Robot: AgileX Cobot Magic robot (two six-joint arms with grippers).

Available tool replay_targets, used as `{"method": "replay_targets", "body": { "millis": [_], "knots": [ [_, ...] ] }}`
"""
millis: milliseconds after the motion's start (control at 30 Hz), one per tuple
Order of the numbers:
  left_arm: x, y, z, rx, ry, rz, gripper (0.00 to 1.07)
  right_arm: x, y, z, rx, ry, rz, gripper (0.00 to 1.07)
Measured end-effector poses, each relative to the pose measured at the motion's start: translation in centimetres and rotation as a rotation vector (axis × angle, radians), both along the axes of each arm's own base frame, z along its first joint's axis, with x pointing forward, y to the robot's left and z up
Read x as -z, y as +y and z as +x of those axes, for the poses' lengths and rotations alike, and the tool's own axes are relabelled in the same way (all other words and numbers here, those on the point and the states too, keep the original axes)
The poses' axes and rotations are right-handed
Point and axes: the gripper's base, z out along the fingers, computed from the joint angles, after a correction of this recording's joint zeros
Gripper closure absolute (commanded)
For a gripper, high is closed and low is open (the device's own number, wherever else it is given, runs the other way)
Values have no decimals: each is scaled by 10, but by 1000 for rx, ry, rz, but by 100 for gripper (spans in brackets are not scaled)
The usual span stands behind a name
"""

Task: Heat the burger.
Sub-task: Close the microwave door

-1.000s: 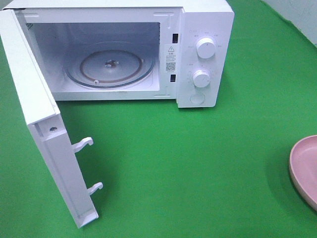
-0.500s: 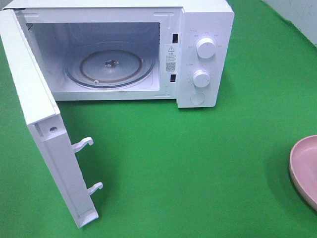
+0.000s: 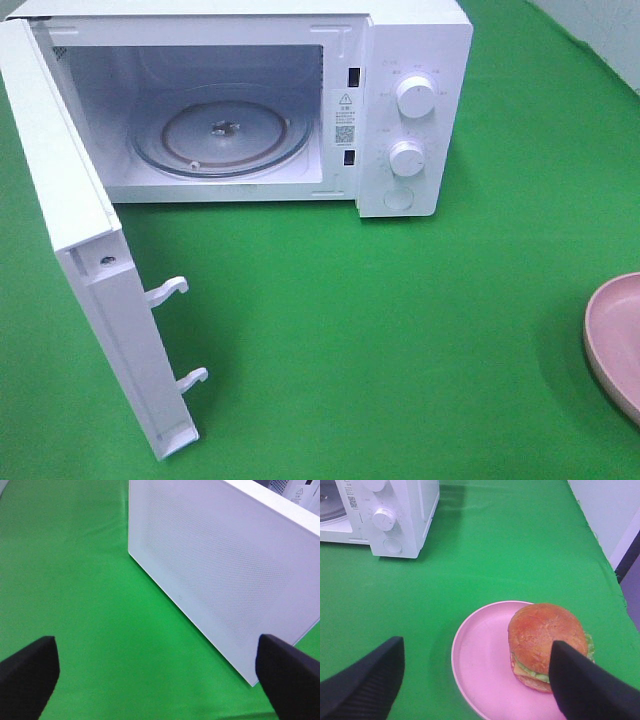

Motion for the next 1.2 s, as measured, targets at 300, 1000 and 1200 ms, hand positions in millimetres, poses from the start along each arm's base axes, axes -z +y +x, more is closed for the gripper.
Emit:
{"method": "replay_targets", "body": {
  "millis": [300,1000,1200],
  "knots": [
    [-13,0,3,-29,-123,-63,28,0,0,0,0,0,0,31],
    [-14,2,59,-80,-193,-90,107,0,0,0,0,0,0,31],
    [4,4,85,-114,-229,-97,107,0,0,0,0,0,0,31]
  ]
}}
